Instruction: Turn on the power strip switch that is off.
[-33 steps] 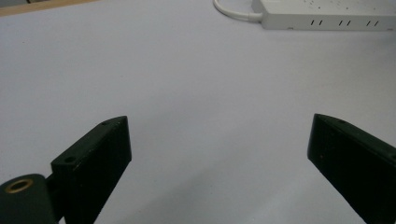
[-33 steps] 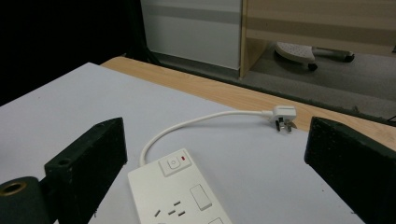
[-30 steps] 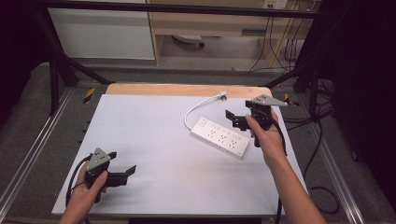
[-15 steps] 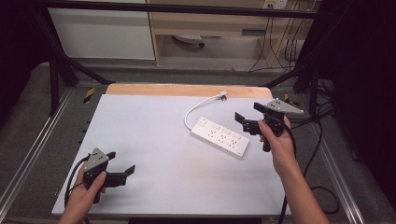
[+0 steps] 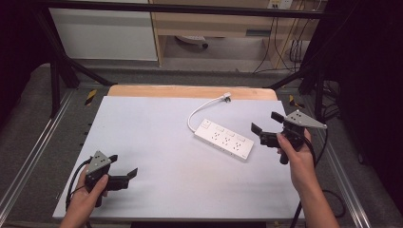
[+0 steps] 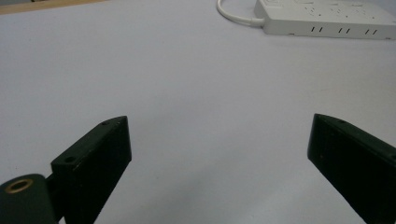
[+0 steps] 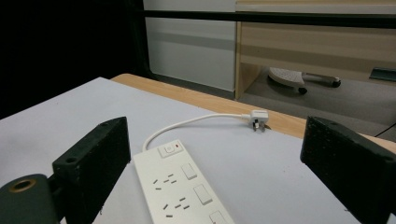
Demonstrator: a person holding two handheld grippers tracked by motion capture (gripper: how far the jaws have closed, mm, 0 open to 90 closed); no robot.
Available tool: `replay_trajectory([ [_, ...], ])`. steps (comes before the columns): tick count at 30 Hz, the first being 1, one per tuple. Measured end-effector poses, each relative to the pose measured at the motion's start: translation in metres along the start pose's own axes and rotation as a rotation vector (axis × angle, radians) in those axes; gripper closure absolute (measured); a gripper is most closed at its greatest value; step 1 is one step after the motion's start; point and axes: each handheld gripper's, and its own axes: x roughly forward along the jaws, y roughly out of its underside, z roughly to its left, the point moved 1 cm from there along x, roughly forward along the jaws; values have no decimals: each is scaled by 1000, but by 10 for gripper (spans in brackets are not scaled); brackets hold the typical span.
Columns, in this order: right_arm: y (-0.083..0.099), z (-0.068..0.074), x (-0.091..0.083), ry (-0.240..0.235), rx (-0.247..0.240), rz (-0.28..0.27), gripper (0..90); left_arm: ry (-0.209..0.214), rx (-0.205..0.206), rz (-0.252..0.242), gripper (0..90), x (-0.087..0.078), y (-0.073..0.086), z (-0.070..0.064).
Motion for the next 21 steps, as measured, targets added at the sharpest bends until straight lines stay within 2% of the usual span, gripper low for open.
replay_trajectory([
  [5, 8, 0, -8, 14, -6, -2, 54, 1, -1, 1, 64, 0, 0, 0],
  [11, 18, -1, -15, 6, -7, -6, 59, 2, -3, 0, 64, 0, 0, 0],
  [21, 43, -2, -26, 26, -11, -5, 51, 1, -3, -2, 64, 0, 0, 1],
])
